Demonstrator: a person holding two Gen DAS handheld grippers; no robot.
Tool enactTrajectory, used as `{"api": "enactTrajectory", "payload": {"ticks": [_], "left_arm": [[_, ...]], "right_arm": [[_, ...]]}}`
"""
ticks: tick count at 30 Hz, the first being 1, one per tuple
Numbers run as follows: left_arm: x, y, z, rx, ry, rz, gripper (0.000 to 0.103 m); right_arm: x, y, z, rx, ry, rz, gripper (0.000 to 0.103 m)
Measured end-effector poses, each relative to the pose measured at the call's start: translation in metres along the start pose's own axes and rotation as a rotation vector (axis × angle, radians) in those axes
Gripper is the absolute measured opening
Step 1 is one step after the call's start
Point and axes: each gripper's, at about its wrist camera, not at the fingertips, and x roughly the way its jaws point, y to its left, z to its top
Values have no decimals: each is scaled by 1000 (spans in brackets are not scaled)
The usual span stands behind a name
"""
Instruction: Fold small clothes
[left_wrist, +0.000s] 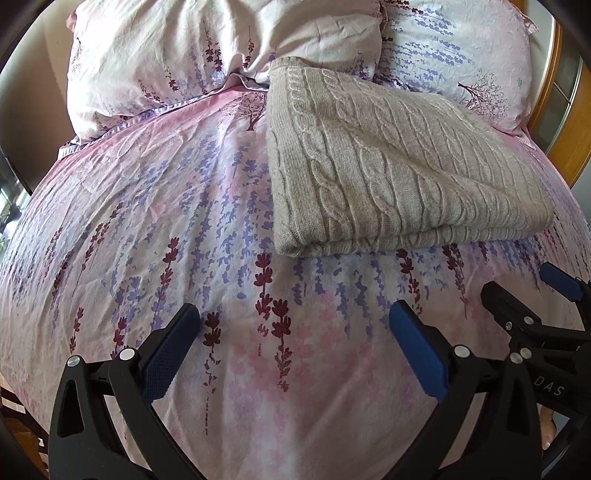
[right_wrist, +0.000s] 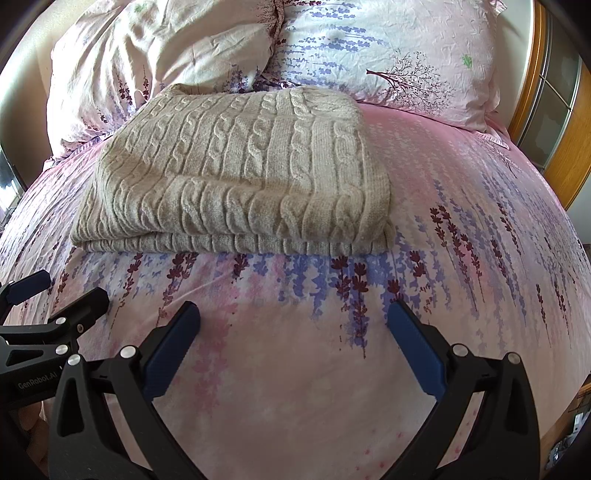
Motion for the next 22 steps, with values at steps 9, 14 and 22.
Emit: {"api": "enactTrajectory", "payload": {"ticks": [9,14,22], "left_arm": [[0,0,0,-1,0,1,102],[0,0,0,-1,1,1,102],[1,0,0,-1,10,2,102]], "right_arm": [[0,0,0,0,0,0,101],[0,0,0,0,0,0,101],[0,0,0,0,0,1,101]]}}
